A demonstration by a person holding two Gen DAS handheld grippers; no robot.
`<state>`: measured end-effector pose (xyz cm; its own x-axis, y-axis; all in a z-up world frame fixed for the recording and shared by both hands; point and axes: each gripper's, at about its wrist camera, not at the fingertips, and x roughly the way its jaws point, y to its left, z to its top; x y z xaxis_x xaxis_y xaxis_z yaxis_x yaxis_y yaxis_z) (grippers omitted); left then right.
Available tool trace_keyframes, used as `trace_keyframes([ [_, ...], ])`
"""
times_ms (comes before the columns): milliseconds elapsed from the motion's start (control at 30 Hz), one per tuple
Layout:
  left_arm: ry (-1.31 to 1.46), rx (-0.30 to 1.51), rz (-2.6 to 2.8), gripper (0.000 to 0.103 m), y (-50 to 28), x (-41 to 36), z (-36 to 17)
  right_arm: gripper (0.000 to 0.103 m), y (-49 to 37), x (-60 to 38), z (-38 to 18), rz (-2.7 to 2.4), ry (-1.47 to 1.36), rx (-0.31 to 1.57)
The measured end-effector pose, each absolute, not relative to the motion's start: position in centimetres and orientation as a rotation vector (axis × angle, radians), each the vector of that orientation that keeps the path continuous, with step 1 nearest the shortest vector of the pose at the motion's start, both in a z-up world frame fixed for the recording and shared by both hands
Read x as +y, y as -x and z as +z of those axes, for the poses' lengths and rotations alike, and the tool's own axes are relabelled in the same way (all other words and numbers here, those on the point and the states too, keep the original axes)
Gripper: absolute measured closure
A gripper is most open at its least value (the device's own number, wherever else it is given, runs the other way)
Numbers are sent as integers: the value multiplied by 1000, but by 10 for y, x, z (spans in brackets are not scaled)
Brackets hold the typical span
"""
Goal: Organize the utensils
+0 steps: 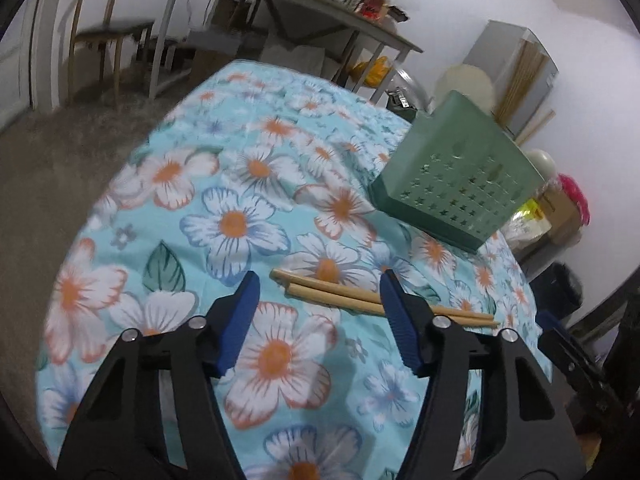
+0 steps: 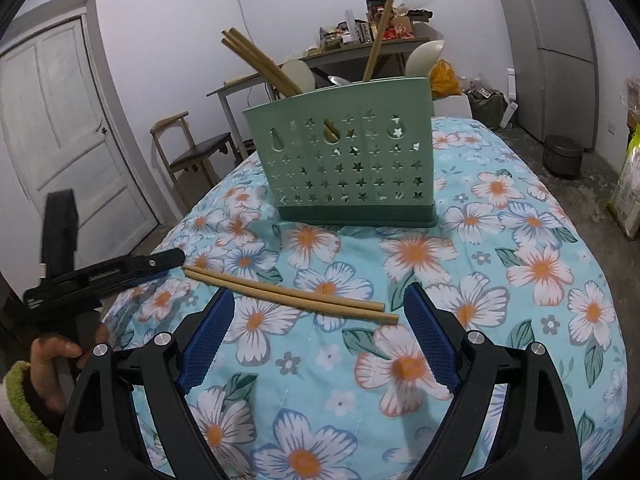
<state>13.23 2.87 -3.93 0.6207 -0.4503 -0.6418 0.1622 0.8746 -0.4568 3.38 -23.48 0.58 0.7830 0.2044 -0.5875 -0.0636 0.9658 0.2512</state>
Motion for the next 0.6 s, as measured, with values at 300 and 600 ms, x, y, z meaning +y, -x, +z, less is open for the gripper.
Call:
trace_keyframes([
  [300, 430, 862, -310, 81, -145, 35, -54, 19, -42, -249, -5, 111, -299, 686],
  [600, 406, 872, -293, 103, -141, 41, -54, 19, -45, -242, -3, 114, -281, 684],
])
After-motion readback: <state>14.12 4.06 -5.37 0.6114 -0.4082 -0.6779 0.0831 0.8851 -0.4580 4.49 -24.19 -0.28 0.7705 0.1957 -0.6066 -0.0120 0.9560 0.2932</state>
